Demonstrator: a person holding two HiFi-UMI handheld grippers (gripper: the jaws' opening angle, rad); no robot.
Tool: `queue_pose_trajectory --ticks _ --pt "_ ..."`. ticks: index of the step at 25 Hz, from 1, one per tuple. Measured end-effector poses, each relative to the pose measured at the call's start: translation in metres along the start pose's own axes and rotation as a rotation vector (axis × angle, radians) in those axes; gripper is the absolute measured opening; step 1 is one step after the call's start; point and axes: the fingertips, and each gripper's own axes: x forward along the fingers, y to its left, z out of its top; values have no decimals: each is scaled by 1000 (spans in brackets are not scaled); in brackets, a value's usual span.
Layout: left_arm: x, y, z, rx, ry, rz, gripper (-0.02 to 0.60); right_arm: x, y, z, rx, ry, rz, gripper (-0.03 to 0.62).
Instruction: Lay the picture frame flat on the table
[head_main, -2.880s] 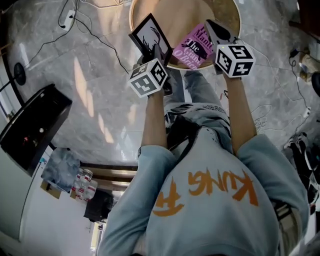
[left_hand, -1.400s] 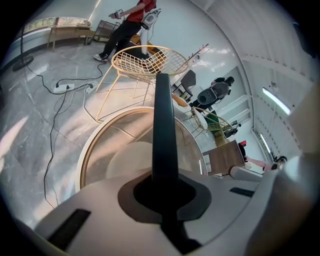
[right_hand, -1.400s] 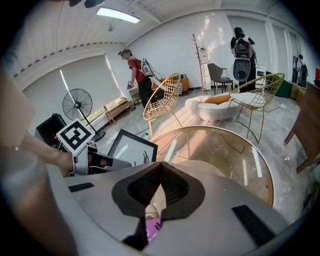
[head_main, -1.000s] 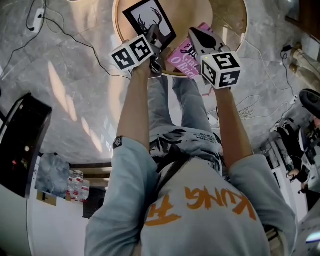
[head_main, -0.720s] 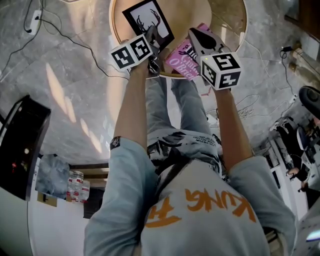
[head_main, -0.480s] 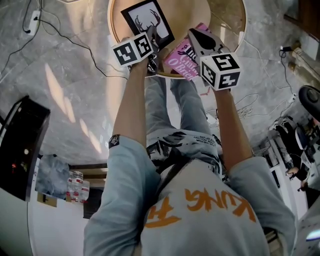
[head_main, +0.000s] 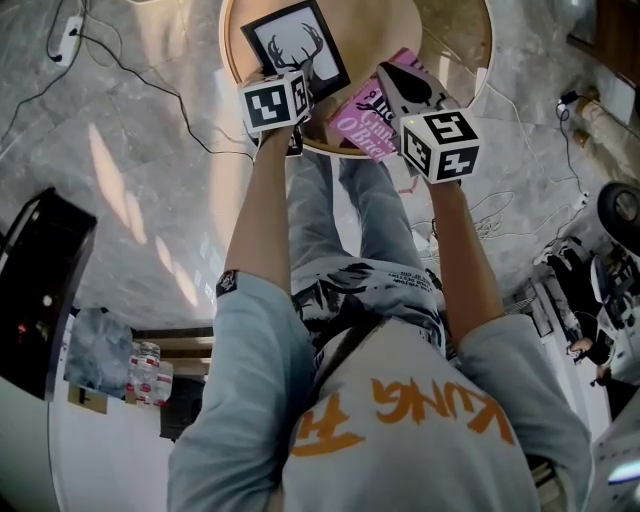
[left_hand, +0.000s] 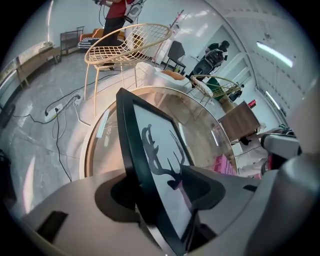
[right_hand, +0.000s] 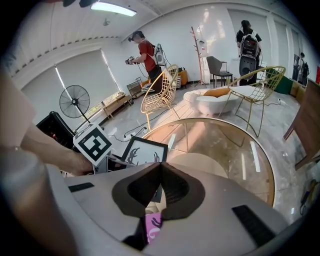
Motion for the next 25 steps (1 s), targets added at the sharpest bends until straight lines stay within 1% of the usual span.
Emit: queue_pose_trajectory --ticks 3,8,10,13,16,20,22,25 --pt "-1 8 -9 -4 -10 24 279 2 2 -2 11 1 6 -3" --pt "3 15 -27 -84 -13 4 294 4 6 -10 18 14 21 -3" --pt "5 22 -33 -91 -2 14 321 6 8 -12 -11 25 19 -3" --pt "5 27 -36 -28 7 30 335 8 16 -16 -119 55 17 -3" --pt "3 27 -37 30 16 52 351 7 24 -19 -111 52 27 -3" --pt "-1 35 -42 92 60 86 374 8 34 -20 -106 49 34 -3" --pt "-1 36 -43 114 50 90 377 7 36 -21 -115 47 31 -3" --pt "-8 35 -36 133 -5 99 376 5 39 -22 -145 45 27 -3"
